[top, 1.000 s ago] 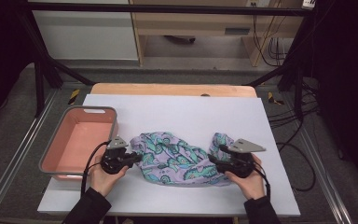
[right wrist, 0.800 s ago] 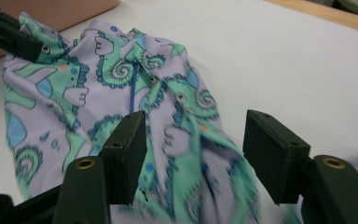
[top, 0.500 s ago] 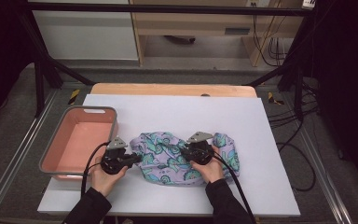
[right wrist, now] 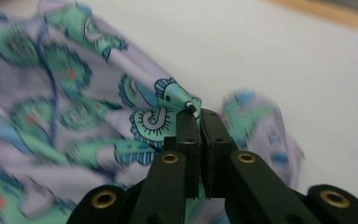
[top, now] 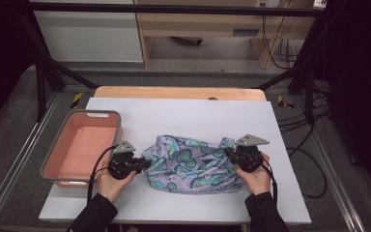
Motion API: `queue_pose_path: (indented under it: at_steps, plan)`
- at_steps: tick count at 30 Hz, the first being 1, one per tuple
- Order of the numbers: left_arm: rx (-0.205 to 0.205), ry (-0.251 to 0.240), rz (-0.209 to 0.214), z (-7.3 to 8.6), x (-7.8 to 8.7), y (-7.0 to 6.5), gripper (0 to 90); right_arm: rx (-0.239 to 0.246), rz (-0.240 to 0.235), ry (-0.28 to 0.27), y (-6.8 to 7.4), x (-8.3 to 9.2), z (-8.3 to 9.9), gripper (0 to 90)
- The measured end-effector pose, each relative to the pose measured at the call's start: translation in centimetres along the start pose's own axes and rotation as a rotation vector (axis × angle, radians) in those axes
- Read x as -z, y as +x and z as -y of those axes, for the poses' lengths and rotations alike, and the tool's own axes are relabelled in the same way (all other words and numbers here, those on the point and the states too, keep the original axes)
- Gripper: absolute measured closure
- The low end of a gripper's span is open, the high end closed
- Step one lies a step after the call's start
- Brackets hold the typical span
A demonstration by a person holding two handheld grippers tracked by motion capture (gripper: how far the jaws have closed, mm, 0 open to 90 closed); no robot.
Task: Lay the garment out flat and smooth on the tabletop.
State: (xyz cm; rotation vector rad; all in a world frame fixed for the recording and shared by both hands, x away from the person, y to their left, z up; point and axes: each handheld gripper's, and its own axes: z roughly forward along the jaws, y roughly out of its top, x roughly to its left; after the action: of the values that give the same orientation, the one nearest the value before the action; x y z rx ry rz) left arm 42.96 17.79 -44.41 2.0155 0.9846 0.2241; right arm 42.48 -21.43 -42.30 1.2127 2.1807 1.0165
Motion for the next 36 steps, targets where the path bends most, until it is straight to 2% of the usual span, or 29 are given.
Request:
queue_pose_path:
  at_steps: [4,5,7,9,11,13,17,20,21,23,25,27,28,30,33,36]
  plan:
    - [0.01,-0.034,-0.005,-0.6,-0.3,0.2,42.8,-0.031,0.014,0.044,-1.1,-0.6,2.0,86.6]
    - [0.018,-0.034,-0.011,-0.8,-0.5,0.4,40.1,-0.029,0.01,0.045,-1.3,-0.7,2.2,85.0]
    - [0.03,-0.026,-0.015,-1.0,-1.0,0.8,39.0,-0.031,-0.004,0.023,-1.4,-0.7,2.2,79.4]
    - [0.04,-0.005,-0.028,-1.3,-1.7,1.2,39.0,-0.023,-0.019,-0.025,-1.2,-0.6,1.8,70.2]
    - [0.041,0.007,-0.059,-1.5,-2.3,1.5,38.1,-0.011,-0.032,-0.066,-0.9,-0.7,1.3,62.6]
    - [0.039,0.009,-0.086,-1.8,-2.8,1.8,35.5,0.002,-0.049,-0.069,-0.6,-1.1,0.8,57.5]
    - [0.061,-0.005,-0.067,-2.1,-3.6,2.3,32.8,0.028,-0.009,-0.051,-0.4,-2.9,0.3,44.0]
    - [0.062,0.027,-0.069,-2.0,-4.3,2.4,32.8,0.01,0.003,-0.019,-0.7,-4.3,0.2,42.1]
    - [0.061,0.053,-0.067,-1.9,-4.5,2.4,33.6,-0.001,-0.001,-0.011,-0.7,-4.7,0.2,42.9]
    - [0.054,0.105,-0.068,-1.6,-4.9,2.3,43.6,-0.009,-0.005,0.014,-0.8,-5.3,0.3,49.4]
    - [0.048,0.138,-0.064,-1.4,-5.1,2.2,57.3,-0.001,-0.021,0.038,-0.8,-5.5,0.4,64.7]
    - [0.039,0.144,-0.067,-1.4,-5.0,2.0,72.0,0.017,-0.029,0.047,-0.8,-5.3,0.4,79.9]
    - [0.041,0.138,-0.058,-1.5,-4.8,1.9,78.4,0.018,-0.035,0.044,-0.7,-5.1,0.3,84.0]
    - [0.018,0.109,-0.069,-1.8,-4.2,1.6,84.2,0.01,-0.045,0.02,-0.7,-4.6,0.1,87.1]
    - [-0.005,0.04,-0.083,-2.9,-2.6,1.4,85.2,0.02,-0.034,-0.032,-0.8,-3.7,-0.5,87.6]
    - [-0.024,-0.028,-0.122,-4.9,-0.8,1.5,85.2,0.032,-0.018,-0.106,-0.9,-2.9,-1.8,87.8]
